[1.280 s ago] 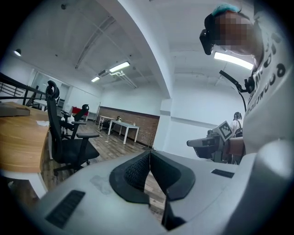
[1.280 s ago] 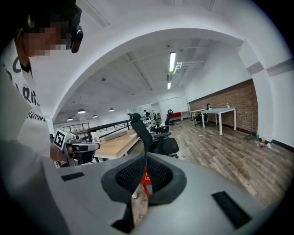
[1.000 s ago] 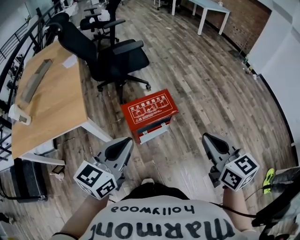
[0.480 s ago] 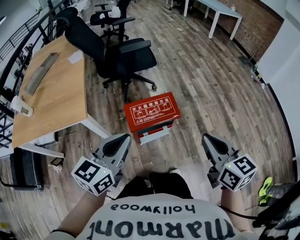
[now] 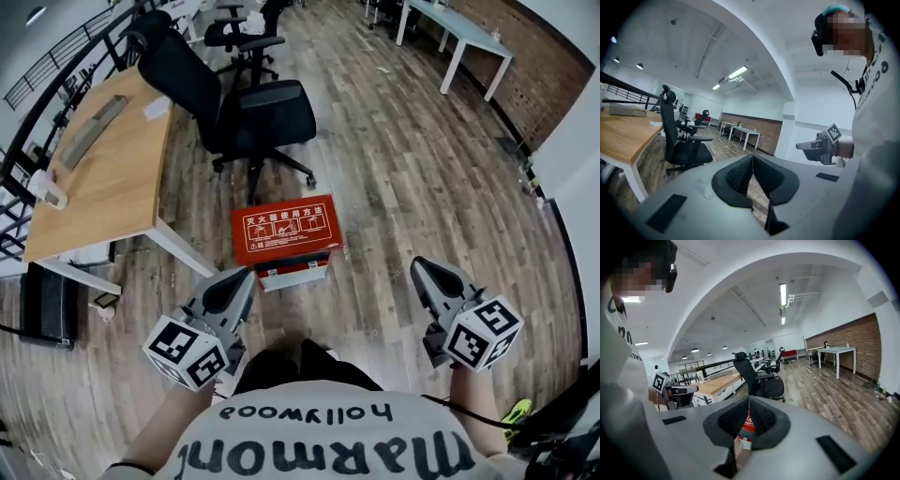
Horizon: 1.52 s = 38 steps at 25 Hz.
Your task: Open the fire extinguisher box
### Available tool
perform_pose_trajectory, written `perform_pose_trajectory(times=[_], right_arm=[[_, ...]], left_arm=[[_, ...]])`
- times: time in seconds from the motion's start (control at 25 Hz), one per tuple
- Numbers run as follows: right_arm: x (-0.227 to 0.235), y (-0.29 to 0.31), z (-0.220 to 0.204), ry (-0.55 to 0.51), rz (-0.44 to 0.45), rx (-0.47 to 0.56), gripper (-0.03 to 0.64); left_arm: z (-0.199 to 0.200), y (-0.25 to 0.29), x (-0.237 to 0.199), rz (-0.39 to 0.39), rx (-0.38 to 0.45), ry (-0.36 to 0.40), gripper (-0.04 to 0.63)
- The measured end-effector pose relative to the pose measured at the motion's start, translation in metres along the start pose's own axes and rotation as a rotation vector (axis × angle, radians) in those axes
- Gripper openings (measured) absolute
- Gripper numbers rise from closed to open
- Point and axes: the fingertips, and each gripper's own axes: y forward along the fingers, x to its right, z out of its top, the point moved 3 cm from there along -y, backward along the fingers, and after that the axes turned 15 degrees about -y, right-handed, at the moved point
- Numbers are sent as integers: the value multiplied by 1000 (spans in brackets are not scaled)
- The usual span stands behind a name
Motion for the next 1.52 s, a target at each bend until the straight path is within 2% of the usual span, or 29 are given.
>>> perform_pose_trajectory(times=[0.24, 0.56, 1.0, 1.16, 1.52], right_arm=[[32, -3, -1, -16, 62, -1, 11], [46, 10, -13, -50, 175, -28, 11], [28, 68, -23, -36, 320, -66, 11], [29, 84, -21, -44, 325, -82, 11], [37, 121, -28, 31, 251, -117, 11]], left_arm=[[-10, 18, 14, 61, 33, -22, 8], [-29, 21, 21, 152, 64, -55, 8], [-48, -1, -10, 281, 30, -111, 8], [-49, 7, -30, 279, 0, -125, 8], [-40, 29, -78, 236, -78, -138, 8]])
